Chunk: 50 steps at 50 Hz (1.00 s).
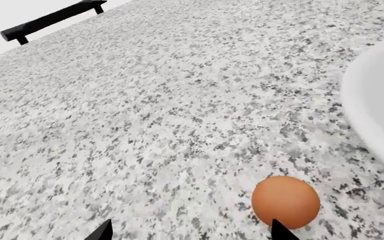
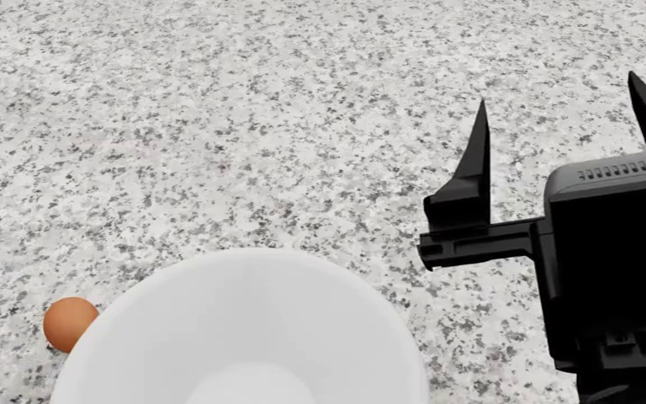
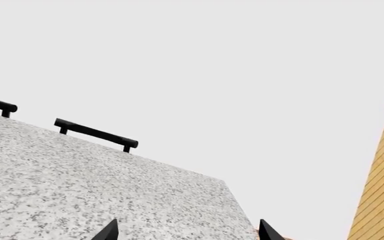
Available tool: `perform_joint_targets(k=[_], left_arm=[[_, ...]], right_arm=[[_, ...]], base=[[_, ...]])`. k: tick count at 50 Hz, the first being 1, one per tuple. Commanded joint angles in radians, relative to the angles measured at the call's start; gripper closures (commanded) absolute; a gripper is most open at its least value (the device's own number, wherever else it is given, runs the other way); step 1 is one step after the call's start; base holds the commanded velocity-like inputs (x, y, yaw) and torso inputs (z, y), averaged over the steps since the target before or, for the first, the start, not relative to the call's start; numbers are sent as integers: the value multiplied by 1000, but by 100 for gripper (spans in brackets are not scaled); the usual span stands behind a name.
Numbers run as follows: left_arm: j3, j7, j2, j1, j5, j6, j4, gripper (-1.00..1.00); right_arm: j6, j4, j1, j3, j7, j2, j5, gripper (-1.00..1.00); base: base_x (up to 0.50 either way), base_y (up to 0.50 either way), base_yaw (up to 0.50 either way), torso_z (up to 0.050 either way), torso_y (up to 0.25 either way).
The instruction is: Place the eggs and milk next to the bowl.
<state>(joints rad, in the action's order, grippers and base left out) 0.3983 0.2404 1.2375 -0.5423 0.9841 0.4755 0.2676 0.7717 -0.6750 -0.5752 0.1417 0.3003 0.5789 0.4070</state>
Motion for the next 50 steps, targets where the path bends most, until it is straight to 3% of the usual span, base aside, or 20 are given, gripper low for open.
perform_joint_targets(k=[1, 20, 41, 50], left_arm=[[-104, -165, -14, 53, 182, 46, -27, -100], [-193, -514, -104, 101, 235, -15, -19, -100], [-208, -638, -193, 72, 191, -53, -84, -100], [-188, -620, -200, 74, 140, -69, -85, -100]], right_arm=[[-4, -5, 6, -20, -19, -18, -24, -100], [5, -13, 21, -47, -9, -15, -6, -100], [63, 14, -22, -34, 9, -25, 5, -100], [55, 28, -22, -29, 9, -31, 5, -100]], base=[[0, 0, 0, 0, 0], [0, 0, 0, 0, 0], [0, 0, 0, 0, 0], [0, 0, 0, 0, 0]])
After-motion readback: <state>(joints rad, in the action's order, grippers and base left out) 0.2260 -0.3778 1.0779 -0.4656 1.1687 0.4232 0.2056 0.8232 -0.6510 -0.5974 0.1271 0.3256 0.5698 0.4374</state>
